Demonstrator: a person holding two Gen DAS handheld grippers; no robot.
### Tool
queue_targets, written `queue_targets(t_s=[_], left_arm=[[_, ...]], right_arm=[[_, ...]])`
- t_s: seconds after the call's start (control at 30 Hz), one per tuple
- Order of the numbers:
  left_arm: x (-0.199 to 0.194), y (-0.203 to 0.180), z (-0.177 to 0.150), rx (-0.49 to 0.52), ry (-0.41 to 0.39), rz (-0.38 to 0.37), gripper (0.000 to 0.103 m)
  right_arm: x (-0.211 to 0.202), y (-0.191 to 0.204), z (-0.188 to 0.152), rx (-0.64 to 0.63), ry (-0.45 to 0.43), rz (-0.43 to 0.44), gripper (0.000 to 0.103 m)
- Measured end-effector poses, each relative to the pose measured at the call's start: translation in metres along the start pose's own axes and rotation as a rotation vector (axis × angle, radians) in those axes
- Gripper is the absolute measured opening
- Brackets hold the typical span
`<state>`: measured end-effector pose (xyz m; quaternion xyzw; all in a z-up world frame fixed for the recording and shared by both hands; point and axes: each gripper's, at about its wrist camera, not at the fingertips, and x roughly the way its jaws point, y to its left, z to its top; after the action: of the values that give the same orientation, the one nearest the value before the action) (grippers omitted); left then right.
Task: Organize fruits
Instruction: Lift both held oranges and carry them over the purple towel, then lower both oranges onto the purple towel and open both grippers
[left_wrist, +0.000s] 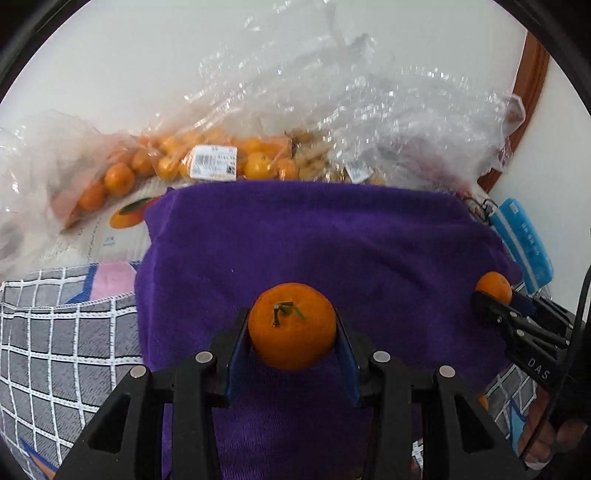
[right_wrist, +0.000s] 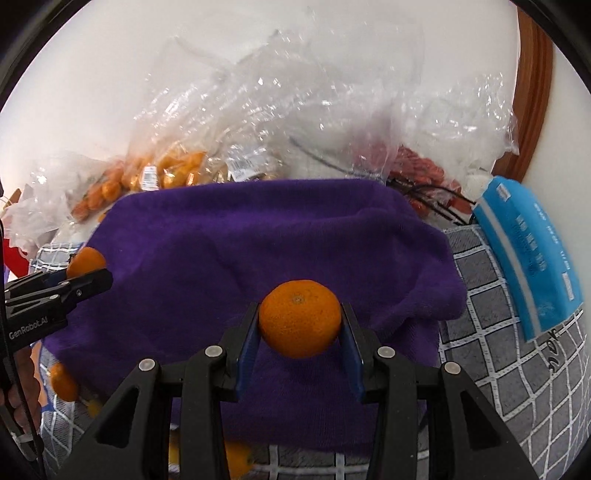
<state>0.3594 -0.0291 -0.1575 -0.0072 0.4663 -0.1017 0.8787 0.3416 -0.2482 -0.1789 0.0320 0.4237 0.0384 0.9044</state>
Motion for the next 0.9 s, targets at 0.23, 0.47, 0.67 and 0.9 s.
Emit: queue_targets(t_s=[0.23, 0.47, 0.67, 0.9], left_arm=[[0.013, 0.004, -0.005, -0.013, 0.046, 0.011, 0.041], [0.019, 0.0, -0.01, 0.011, 0.056, 0.034, 0.041], [0.017, -0.003, -0.011, 0.035, 0.054, 0.056, 0.047], [-0.003, -0.012, -0.009, 0.043, 0.017, 0.069, 0.067]], right_arm=[[0.015, -0.008, -0.006, 0.017, 0.032, -0.007, 0.041], [0.021, -0.012, -0.008, 0.018, 0.051, -0.015, 0.041], [0.019, -0.009, -0.008, 0.004, 0.053, -0.015, 0.042], [-0.007, -0.013, -0.009, 0.031, 0.024, -0.001, 0.066]])
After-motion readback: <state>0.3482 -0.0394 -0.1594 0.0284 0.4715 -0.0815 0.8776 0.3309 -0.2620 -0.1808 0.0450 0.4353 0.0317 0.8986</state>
